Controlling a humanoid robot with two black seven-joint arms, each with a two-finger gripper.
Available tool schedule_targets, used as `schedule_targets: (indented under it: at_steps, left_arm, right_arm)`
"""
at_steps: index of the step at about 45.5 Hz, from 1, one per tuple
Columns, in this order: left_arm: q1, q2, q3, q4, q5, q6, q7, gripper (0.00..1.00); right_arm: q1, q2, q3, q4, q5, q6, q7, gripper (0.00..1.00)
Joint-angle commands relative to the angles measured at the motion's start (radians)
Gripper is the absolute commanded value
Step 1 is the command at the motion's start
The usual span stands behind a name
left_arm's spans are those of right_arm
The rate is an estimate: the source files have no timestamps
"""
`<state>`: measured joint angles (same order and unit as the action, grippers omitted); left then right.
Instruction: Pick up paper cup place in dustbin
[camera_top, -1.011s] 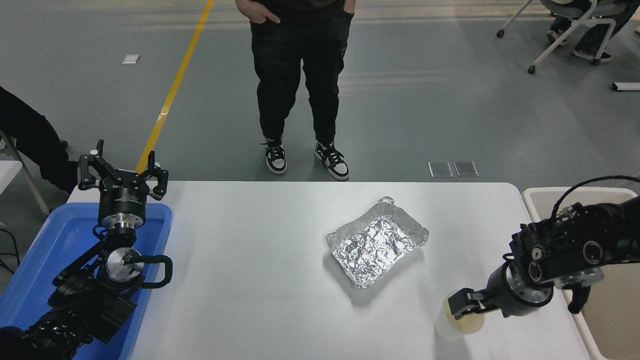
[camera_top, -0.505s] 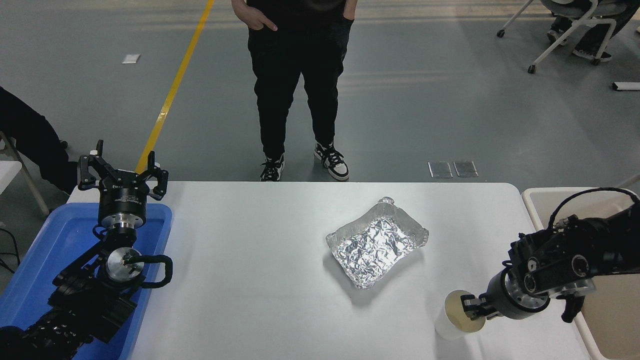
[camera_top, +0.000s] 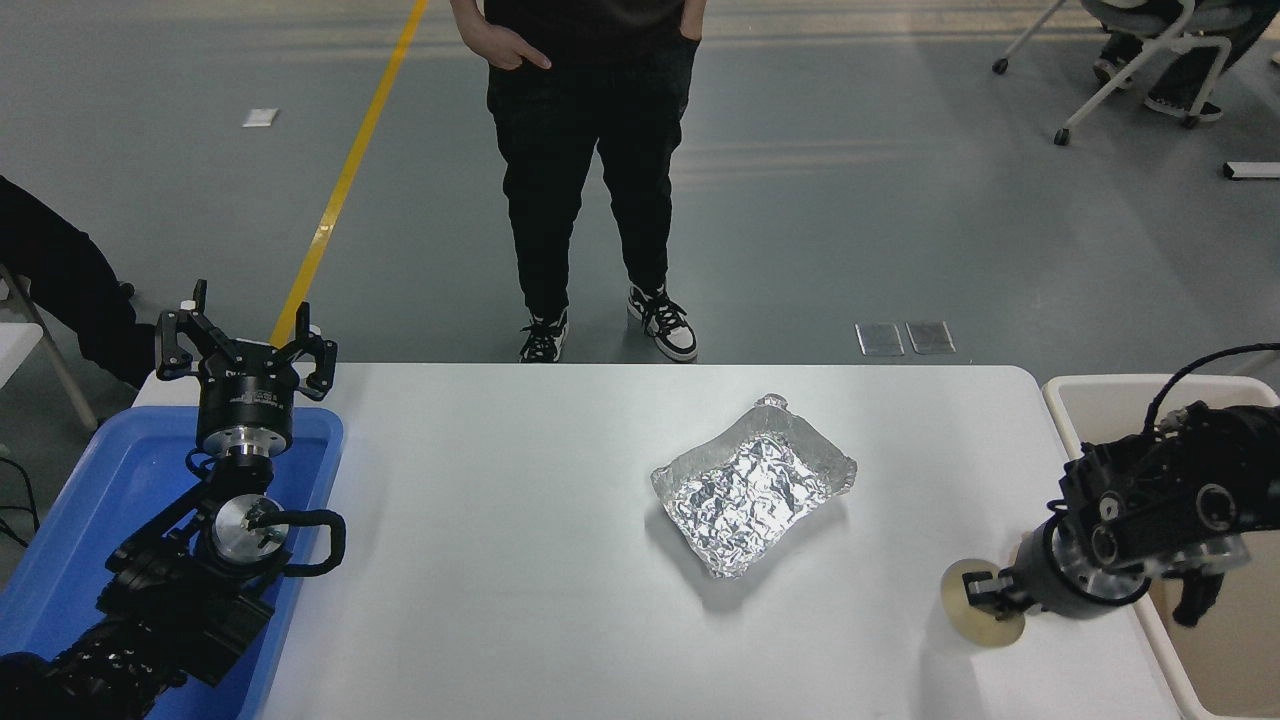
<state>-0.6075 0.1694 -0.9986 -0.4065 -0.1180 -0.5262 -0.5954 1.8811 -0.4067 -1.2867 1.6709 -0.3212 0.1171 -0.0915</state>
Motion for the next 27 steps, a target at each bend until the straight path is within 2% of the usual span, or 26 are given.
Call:
schedule_targets:
  at_steps: [1,7,12,20,27]
  left_arm:
    - [0.000,0.002,0.000,0.000,0.000,0.000,0.000,0.99]
    - [0.000,0.002,0.000,0.000,0.000,0.000,-0.001,0.99]
    - [0.000,0.002,0.000,0.000,0.000,0.000,-0.001,0.99]
    - [0.000,0.002,0.000,0.000,0.000,0.000,-0.001,0.99]
    - [0.000,0.002,0.000,0.000,0.000,0.000,-0.001,0.99]
  right_arm:
    - [0.383,-0.035,-0.094,0.074,0.036,0.172,-0.002,0.00]
    - [0.630,-0.070,-0.086,0.074,0.096,0.416,0.000,0.00]
    - [0.786,-0.073,-0.089,0.074,0.102,0.541,0.000,0.00]
    - [0.900,-0.073,-0.097,0.074,0.103,0.627,0.000,0.00]
    - [0.922,-0.073,-0.102,0.074,0.103,0.636,0.000,0.00]
